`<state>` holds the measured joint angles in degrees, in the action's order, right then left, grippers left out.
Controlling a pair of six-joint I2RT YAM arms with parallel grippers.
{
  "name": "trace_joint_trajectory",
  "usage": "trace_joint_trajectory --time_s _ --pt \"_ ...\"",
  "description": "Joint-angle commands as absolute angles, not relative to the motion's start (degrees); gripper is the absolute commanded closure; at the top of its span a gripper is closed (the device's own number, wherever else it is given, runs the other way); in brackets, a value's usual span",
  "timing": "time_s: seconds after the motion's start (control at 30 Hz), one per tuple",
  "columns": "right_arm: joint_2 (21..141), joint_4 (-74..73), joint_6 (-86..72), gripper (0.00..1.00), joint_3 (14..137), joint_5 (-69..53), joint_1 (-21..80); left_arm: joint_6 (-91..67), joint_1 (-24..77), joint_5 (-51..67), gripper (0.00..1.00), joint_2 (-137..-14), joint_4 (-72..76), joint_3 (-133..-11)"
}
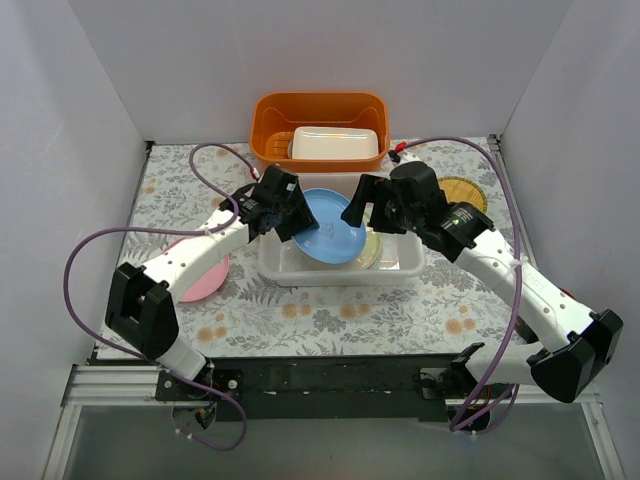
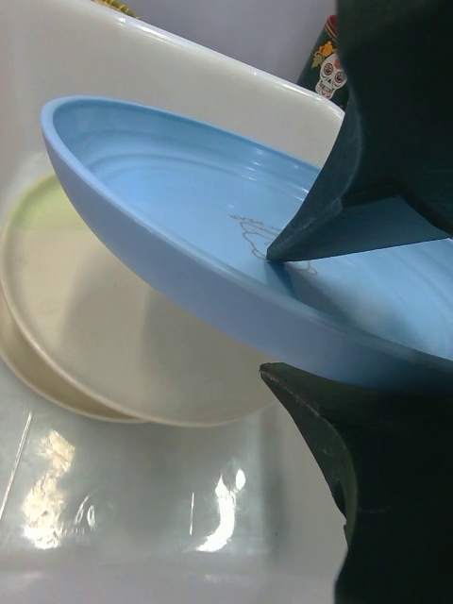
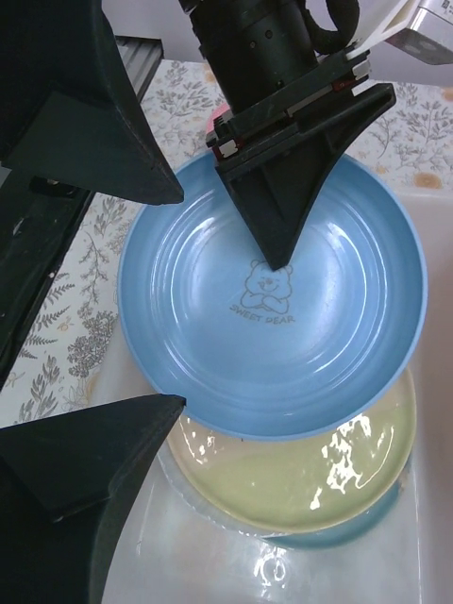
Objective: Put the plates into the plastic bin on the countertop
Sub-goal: Place the plate in the plastic bin.
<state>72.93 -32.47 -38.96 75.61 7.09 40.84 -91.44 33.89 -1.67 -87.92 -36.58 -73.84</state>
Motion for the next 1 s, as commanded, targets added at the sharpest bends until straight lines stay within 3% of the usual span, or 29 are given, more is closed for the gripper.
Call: trace_joint_trajectory --time_s 0.0,0.97 --pt "70.6 -32.3 -37.4 0.12 74.4 6.4 39.1 -92.3 35.9 -4.7 1.00 -89.0 -34.9 -78.1" --pt "70.4 -29.1 -36.2 0.11 68.6 0.5 34.4 -92.6 37.4 -4.2 1.00 -99.4 -34.7 -81.6"
